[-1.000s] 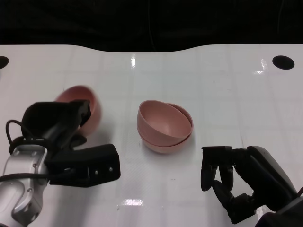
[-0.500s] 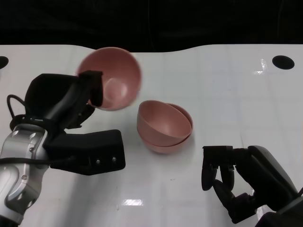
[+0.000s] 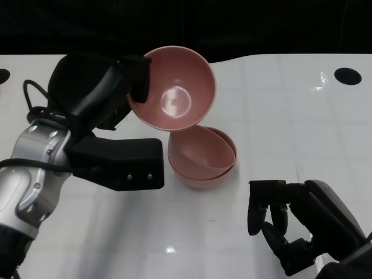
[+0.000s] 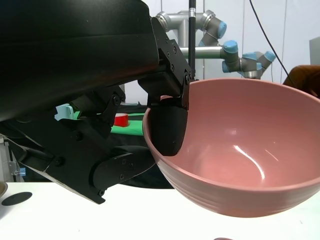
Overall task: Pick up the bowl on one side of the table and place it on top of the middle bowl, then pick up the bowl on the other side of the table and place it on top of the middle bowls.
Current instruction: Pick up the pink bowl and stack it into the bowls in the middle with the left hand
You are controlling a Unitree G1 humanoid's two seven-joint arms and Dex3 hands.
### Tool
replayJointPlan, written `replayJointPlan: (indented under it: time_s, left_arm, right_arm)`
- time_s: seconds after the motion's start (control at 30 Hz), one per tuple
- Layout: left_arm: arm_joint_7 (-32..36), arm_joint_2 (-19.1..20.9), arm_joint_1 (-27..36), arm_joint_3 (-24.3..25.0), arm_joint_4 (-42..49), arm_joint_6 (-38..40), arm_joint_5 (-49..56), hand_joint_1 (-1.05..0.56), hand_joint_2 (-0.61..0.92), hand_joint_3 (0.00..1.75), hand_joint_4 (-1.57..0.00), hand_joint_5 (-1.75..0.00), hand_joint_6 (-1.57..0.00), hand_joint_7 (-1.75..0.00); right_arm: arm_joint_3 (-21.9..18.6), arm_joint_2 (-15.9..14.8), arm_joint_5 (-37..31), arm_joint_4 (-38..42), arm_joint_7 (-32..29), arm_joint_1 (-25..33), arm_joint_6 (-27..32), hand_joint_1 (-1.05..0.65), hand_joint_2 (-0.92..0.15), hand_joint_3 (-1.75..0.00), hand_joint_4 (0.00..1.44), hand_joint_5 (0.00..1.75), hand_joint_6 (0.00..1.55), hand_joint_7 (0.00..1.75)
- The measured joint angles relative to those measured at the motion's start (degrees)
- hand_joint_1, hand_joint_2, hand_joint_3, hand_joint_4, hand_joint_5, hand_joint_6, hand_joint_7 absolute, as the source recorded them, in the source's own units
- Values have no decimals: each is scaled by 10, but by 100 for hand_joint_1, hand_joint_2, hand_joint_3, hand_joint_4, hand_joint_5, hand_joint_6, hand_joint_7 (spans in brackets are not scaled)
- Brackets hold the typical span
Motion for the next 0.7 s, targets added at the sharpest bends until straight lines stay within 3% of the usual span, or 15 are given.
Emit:
replayJointPlan:
  time_s: [0.3,0.37,0.43,0.47,0.53,0.7]
  left_arm:
    - [-3,-28,-29,-17,33,-8,-10,-27,63,86,-89,-175,-71,-173]
    - [-13,-36,-30,-23,40,-8,-11,-27,64,80,-87,-175,-70,-169]
    - [-15,-46,-36,-27,51,-8,-13,-26,66,72,-83,-175,-73,-153]
    - [-17,-50,-40,-28,58,-8,-17,-25,67,71,-82,-175,-72,-156]
    - [-32,-56,-45,-28,70,-8,-30,-24,66,75,-85,-175,-70,-166]
    - [-55,-63,-49,-36,96,-15,-46,-23,60,85,-87,-175,-69,-171]
  right_arm:
    - [1,3,0,0,0,0,0,-3,-11,-171,98,175,85,156]
    - [1,4,0,0,0,0,-1,-3,-11,-171,98,175,85,156]
    - [1,4,0,1,0,0,-2,-3,-11,-171,98,175,85,156]
    - [2,4,-1,1,0,0,-2,-3,-11,-171,98,175,85,156]
    - [2,5,-1,1,0,1,-1,-3,-11,-170,98,175,84,156]
    - [5,8,-2,0,0,3,0,-4,-12,-170,97,175,84,156]
